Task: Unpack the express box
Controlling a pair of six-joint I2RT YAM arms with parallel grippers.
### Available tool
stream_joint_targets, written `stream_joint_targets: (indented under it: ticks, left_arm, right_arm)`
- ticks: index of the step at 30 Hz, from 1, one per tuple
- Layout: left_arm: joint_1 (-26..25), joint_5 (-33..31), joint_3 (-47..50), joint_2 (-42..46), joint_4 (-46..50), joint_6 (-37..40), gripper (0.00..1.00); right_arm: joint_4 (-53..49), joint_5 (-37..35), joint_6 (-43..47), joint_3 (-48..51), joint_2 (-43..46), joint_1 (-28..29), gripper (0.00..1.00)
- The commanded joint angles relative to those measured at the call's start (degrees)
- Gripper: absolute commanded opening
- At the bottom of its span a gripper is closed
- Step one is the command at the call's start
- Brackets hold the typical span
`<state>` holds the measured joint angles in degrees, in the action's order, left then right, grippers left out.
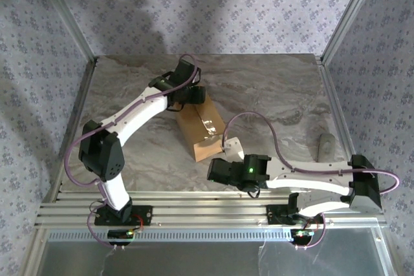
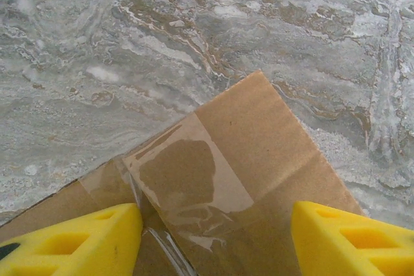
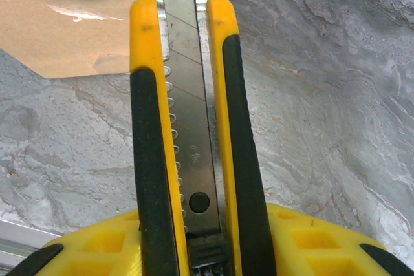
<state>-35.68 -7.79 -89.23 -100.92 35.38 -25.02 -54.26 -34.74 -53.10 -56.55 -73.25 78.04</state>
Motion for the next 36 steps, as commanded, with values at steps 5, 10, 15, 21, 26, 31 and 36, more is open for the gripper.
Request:
stream_joint_targets:
  ticks: [5,10,15,21,26,31,36]
  left_arm:
    - [0.26,1.61,5.78,0.81,1.29,-1.83,0.63]
    - [0.19,2.44,7.52,1.34,0.27,-3.10,0.63]
    - [0.05,3.03,9.05,2.52,-0.47,-4.16,0.63]
    - [-0.90,2.92,10.44,3.79,-0.75,-4.86,0.62]
    - [-2.14,2.72,11.00,4.24,-0.75,-5.30,0.62]
    - [-2.95,2.60,10.49,4.77,-0.10,-5.56,0.62]
    - [-2.95,2.49,8.57,7.62,1.74,-5.57,0.63]
  right_arm:
    - [0.47,-1.78,0.70,-3.56,-1.07,0.27,0.00]
    - [1.48,-0.07,1.56,-3.92,-1.04,-0.22,0.00]
    - [1.58,0.99,1.25,-3.72,-0.85,-1.02,0.00]
    - [-1.50,-1.84,0.94,-5.47,-1.90,-0.98,0.00]
    - [-3.20,-3.40,2.19,-7.88,-4.75,-0.43,0.00]
    - [-2.69,-3.10,2.17,-8.23,-6.43,-0.19,0.00]
    - [-3.20,-2.59,0.91,-7.04,-5.18,-0.14,0.00]
